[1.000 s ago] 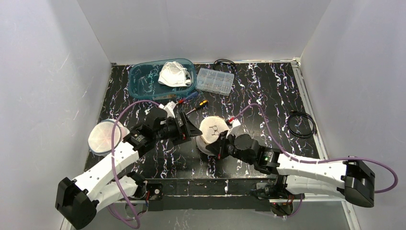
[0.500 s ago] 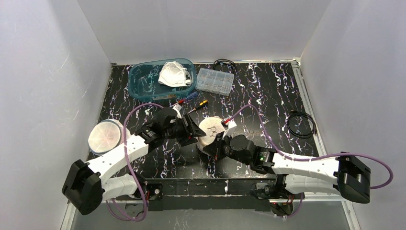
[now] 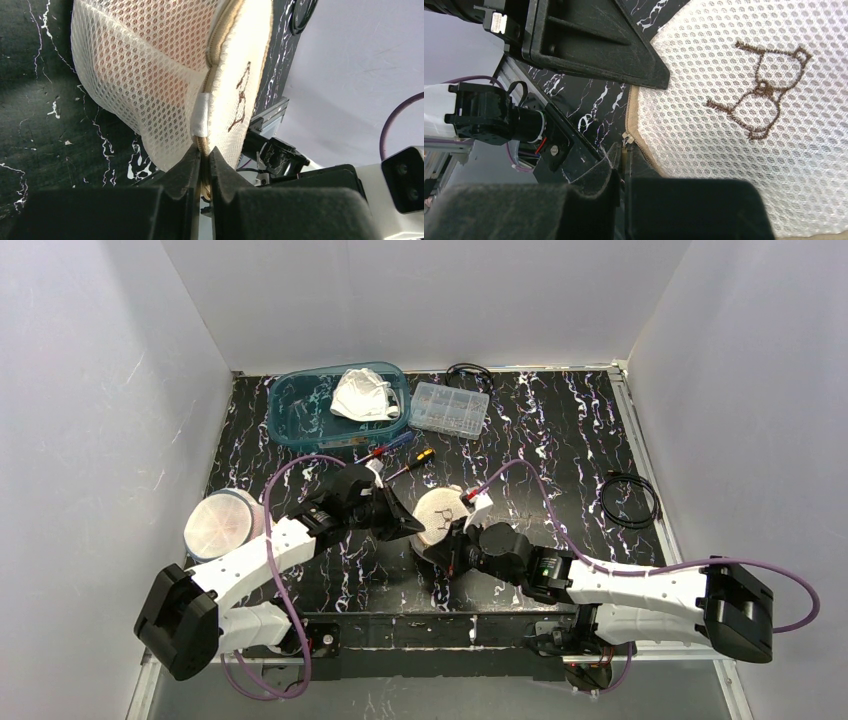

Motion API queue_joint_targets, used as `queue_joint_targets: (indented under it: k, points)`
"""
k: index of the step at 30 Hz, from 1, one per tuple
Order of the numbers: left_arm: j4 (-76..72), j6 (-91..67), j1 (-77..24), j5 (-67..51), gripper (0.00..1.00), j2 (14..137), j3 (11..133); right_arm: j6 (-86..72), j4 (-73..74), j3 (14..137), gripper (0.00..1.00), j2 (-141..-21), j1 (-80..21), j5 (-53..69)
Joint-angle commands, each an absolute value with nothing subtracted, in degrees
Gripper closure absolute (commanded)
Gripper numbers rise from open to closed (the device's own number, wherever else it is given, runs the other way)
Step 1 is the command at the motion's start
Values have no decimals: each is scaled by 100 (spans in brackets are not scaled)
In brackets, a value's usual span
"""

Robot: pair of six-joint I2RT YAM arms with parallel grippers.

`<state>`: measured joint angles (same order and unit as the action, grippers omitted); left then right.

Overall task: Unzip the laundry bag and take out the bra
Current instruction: Unzip the laundry bag at the center of the board.

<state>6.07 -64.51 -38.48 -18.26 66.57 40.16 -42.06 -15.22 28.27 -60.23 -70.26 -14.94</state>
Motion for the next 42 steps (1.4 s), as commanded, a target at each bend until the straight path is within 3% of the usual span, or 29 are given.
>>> queue_joint_targets:
  k: [1,28,42]
  points:
    - [725,-6340,-3875,-1742,100,6695,4192,-4219,-1561,2962,99,-5780,-7079,-1618]
    - [804,-5913,-3717,-2283,100,6333,4610,-4408,959,3076,99,-4590,-7083,-2741]
    - [687,-5090,-3115,-3477,100,7417,5226,-4031,-439,3164,99,-5171,-7084,-1987]
